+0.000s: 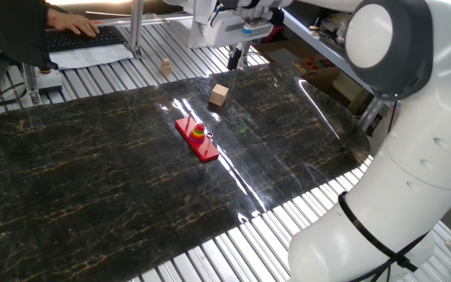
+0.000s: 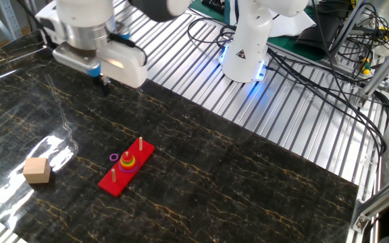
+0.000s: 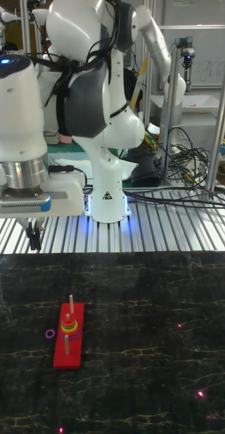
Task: Take out one Hanoi block and throw it aside
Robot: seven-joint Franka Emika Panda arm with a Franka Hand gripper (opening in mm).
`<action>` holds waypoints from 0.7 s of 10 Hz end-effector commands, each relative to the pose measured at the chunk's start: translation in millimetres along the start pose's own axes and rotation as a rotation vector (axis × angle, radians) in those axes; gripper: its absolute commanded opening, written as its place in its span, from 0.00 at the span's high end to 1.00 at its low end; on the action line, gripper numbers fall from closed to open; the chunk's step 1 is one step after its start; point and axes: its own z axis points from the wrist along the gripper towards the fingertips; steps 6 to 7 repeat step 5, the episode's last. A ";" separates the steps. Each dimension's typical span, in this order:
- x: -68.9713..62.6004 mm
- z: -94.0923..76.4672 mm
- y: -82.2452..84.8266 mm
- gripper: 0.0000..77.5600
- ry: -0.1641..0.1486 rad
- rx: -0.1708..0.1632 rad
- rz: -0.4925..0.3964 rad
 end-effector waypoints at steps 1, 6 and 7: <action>-0.2 -1.9 -0.5 0.99 -0.001 0.007 0.009; -0.2 -1.8 -0.5 0.99 0.000 0.010 0.018; -0.2 -1.8 -0.5 0.99 0.000 0.010 0.018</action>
